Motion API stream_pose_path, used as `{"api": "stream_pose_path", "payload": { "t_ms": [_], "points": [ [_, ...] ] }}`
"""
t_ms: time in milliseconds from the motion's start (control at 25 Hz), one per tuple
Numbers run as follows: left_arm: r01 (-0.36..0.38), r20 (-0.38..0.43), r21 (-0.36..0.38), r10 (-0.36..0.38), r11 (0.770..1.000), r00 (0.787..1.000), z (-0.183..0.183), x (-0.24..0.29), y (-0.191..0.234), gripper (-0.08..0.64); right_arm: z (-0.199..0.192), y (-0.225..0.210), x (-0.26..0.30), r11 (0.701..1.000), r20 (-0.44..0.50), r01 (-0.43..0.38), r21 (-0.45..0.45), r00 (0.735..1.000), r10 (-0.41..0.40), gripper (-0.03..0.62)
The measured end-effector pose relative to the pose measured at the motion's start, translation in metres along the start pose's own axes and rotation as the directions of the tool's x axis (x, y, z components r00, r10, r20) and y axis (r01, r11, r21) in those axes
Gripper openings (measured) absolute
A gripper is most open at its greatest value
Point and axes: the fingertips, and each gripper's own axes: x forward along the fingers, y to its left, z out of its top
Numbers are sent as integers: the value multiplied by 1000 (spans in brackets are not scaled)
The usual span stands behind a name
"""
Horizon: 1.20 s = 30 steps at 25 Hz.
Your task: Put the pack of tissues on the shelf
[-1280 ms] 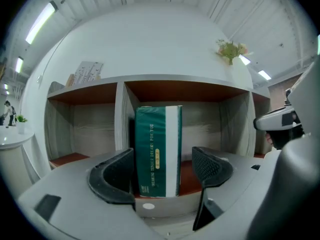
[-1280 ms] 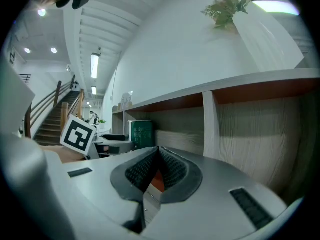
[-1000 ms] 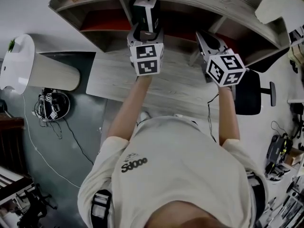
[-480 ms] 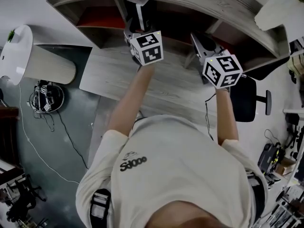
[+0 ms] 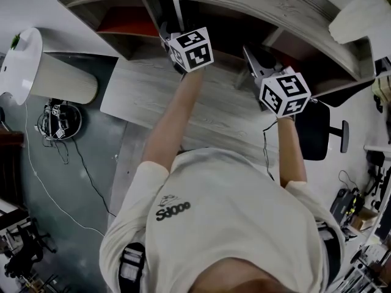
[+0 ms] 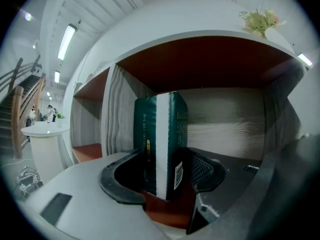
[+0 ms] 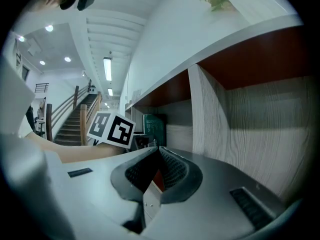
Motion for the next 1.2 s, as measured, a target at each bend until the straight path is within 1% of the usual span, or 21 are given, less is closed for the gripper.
{"api": "stream_pose_path", "payload": {
  "t_ms": [200, 320, 440, 520, 560, 640, 720, 840, 920, 960, 1040, 1120, 1200],
  "points": [
    [-9, -12, -19, 8, 1000, 1000, 1, 7, 0, 250, -1, 1, 0, 1000, -9, 7, 10, 1000, -7, 4],
    [11, -11, -14, -11, 1000, 1000, 0, 6, 0, 250, 1, -2, -2, 999, -10, 32, 20, 999, -32, 5],
    [49, -25, -13, -49, 999, 998, -1, 1, -1, 245, 3, -2, -6, 998, -7, 57, 22, 998, -57, 4],
    [80, -36, -25, -81, 996, 996, -2, -4, 1, 245, 5, 1, -8, 997, -15, 79, -2, 997, -79, 5],
    [105, -43, -33, -106, 994, 993, -3, -7, 1, 244, 5, 2, -9, 996, -20, 92, -18, 996, -92, 3],
    [180, -61, -44, -183, 983, 981, -5, -14, -3, 227, 7, 5, -10, 993, -26, 113, -43, 993, -114, 5],
    [253, -76, -38, -256, 967, 964, -6, -22, -6, 222, 11, 9, -12, 991, -20, 128, -49, 991, -129, 3],
    [330, -87, 20, -327, 944, 941, -8, -37, -5, 190, 17, 14, -15, 986, -9, 157, -49, 987, -157, 3],
    [387, -95, 58, -381, 920, 920, -9, -48, -3, 156, 21, 17, -15, 983, -4, 177, -54, 984, -177, 5],
    [422, -101, 75, -414, 904, 905, -9, -54, -3, 135, 23, 18, -15, 981, -2, 187, -58, 982, -187, 5],
    [496, -108, 109, -486, 861, 867, -8, -67, -2, 84, 27, 21, -15, 976, 1, 206, -66, 978, -206, 5],
    [563, -112, 140, -551, 815, 827, -7, -80, 1, 54, 30, 26, -13, 972, 4, 220, -81, 976, -220, 4],
    [615, -109, 167, -605, 771, 789, -4, -93, 5, 38, 35, 32, -12, 969, 13, 223, -104, 975, -223, 3]
  ]
}}
